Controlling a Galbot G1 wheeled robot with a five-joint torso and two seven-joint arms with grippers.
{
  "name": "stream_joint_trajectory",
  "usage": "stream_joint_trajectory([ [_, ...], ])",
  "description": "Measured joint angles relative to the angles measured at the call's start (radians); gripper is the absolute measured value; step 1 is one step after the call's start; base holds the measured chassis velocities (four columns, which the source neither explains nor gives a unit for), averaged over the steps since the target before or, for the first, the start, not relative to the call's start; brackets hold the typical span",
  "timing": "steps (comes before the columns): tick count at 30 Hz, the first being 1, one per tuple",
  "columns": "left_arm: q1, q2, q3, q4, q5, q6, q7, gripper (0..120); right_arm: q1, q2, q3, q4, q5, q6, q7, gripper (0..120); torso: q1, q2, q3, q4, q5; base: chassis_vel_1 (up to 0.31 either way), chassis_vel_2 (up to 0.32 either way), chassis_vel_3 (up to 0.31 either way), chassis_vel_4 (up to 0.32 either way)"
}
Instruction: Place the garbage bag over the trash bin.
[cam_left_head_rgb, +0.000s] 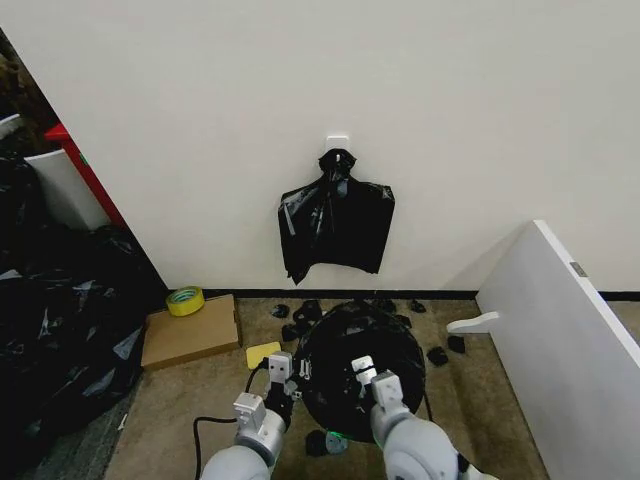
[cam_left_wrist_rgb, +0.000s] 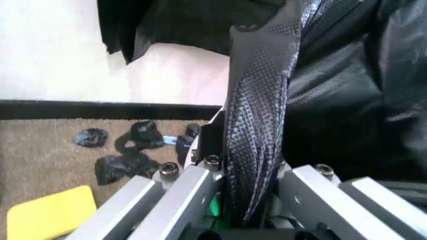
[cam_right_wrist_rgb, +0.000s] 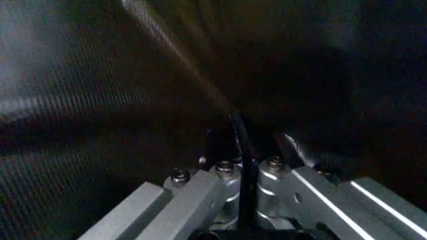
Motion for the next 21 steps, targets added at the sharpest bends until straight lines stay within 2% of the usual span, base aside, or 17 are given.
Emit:
stream_joint_trajectory([
  [8, 0.012, 0.003, -0.003, -0.010, 0.005, 0.001, 0.005, 1, 0.102, 0.025, -0.056, -0.118, -0.113, -0.009, 0.005, 0, 0.000, 0.000, 0.000, -0.0001, 0.0001, 0.000, 0.000, 0.000, 0.000],
  [16, 0.023, 0.006, -0.004, -0.014, 0.014, 0.003, 0.005, 1, 0.145, 0.017, -0.065, -0.191, -0.117, -0.019, 0.019, 0, 0.000, 0.000, 0.000, -0.0002, 0.0001, 0.000, 0.000, 0.000, 0.000],
  [21, 0.023, 0.009, -0.005, -0.016, 0.012, 0.003, 0.004, 1, 0.141, 0.006, -0.089, -0.163, -0.090, -0.052, 0.032, 0, 0.000, 0.000, 0.000, -0.0003, 0.0001, 0.000, 0.000, 0.000, 0.000],
])
